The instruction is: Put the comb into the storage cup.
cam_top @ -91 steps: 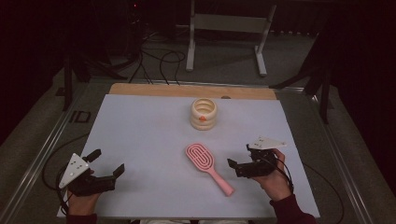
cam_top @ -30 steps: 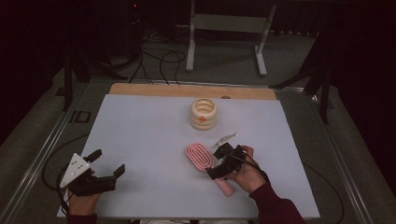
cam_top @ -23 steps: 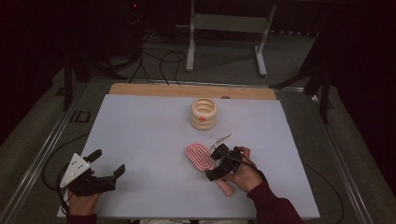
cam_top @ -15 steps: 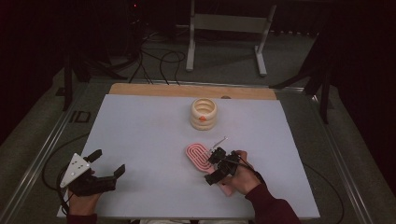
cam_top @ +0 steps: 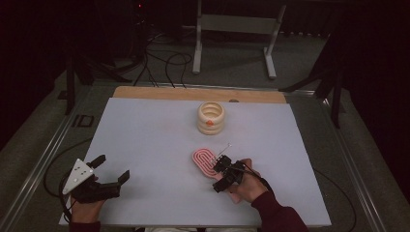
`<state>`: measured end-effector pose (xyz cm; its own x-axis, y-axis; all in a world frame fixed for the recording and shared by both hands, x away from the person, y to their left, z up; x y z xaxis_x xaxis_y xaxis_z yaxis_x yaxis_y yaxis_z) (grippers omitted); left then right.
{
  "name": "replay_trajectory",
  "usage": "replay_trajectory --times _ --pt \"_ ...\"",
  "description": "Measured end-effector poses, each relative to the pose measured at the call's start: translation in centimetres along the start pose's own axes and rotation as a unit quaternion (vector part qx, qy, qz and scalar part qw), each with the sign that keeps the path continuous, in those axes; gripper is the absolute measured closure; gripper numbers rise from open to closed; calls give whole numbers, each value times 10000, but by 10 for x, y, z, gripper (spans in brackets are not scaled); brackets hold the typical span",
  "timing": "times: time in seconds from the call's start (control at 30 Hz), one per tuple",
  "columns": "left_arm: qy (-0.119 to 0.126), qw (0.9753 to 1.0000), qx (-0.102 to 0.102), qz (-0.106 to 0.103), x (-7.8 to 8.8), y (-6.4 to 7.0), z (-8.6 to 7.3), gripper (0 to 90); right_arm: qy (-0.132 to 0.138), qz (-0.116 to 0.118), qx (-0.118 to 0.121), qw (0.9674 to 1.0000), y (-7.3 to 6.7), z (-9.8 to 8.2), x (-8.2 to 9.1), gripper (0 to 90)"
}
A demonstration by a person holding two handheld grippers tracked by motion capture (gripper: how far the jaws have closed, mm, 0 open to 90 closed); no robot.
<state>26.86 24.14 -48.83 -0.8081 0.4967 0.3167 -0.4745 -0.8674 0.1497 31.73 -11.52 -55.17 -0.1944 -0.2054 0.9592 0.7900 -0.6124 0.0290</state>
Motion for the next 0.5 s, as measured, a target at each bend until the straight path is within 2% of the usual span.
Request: replay_trajectory --times 0.03,0.07,0.1,0.13,0.17,0.23,0.37,0.4,0.43,0.47,0.5 --pt "0 10000 0 0 0 0 0 1 -34 35 87 10000 0 -1 -1 317" --pt "0 10000 0 0 0 0 0 1 -34 35 87 10000 0 -1 -1 317" --pt "-3 10000 -3 3 0 0 0 1 -54 61 10 10000 -1 -1 -1 357" --pt "-2 10000 -2 3 0 0 0 1 -48 102 36 9999 -2 0 0 397" --pt "-2 10000 -2 3 0 0 0 1 -48 102 36 9999 -2 0 0 397" --pt "-4 10000 6 1 0 0 0 1 -67 93 6 9999 -1 0 1 494" --pt "-28 10000 -11 1 -1 0 -1 1 -158 95 153 9997 0 -1 2 555" --pt "-31 10000 -15 0 -1 0 -1 1 -125 92 257 9996 2 -1 1 569" --pt "-32 10000 -15 -1 -1 0 -1 1 -144 105 238 9996 1 -1 2 586" --pt "-32 10000 -13 0 -1 0 -1 1 -174 110 333 9992 2 -1 2 599" --pt "-33 10000 -11 -2 -1 0 -1 1 -177 123 281 9994 1 -1 2 613"
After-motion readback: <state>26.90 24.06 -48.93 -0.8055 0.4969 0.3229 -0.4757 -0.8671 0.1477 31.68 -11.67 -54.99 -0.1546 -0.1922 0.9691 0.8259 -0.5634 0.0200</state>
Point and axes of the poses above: each handheld gripper's, and its own axes: x roughly backward along the jaws, z roughly out of its top, y roughly to its right, the point moved 6 cm from there along -x, roughly forward along the jaws, and after that the axes turned 5 degrees about x, right-handed, at the moved point
